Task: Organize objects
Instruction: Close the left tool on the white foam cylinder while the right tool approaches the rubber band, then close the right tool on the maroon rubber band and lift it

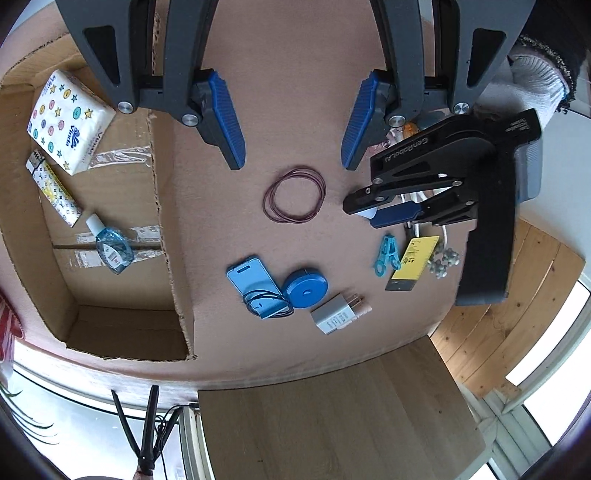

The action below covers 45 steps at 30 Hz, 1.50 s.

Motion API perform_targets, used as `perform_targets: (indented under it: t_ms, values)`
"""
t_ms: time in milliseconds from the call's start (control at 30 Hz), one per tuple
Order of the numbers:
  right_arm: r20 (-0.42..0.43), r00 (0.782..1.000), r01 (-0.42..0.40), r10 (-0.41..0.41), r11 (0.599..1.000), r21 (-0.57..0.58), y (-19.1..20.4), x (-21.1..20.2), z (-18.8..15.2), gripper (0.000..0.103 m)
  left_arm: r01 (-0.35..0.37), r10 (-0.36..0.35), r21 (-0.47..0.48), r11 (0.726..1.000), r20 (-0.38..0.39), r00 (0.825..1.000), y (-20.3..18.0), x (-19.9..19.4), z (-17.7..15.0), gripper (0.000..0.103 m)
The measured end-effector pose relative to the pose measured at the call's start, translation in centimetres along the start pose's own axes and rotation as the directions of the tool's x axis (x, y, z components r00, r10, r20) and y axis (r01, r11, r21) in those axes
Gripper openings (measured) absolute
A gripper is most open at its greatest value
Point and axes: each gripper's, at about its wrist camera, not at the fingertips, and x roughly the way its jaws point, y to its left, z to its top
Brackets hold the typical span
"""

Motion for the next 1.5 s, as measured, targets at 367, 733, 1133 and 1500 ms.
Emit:
perform_targets:
  t_ms: [367,733,1133,1500]
  values:
    - [-0.081,0.995,0.061,-0.064,0.997,-0.042,0.9,4.8,1.6,0.055,-0.007,0.007,0.020,1.000,0.012,1.000,0.9,-0.2,-1.1,0.057]
    - [-0.104,0.982,0.136,-0.158,0.973,-0.188,2.5,7.4,2.4,0.067,-0.019,0.019,0.001,1.000,0.035,0.999,2.6,-0.4,-1.1,0.029]
    - [-0.089,0.978,0.156,-0.191,0.940,-0.305,3.4,7.9,2.1,0.058,0.013,-0.012,-0.024,1.000,0.042,0.999,3.3,-0.4,-1.0,0.025]
    - [-0.076,0.986,0.128,-0.148,0.966,-0.224,1.6,6.6,2.1,0.003,0.049,-0.046,-0.066,0.997,0.052,0.998,3.0,-0.8,-0.5,0.010]
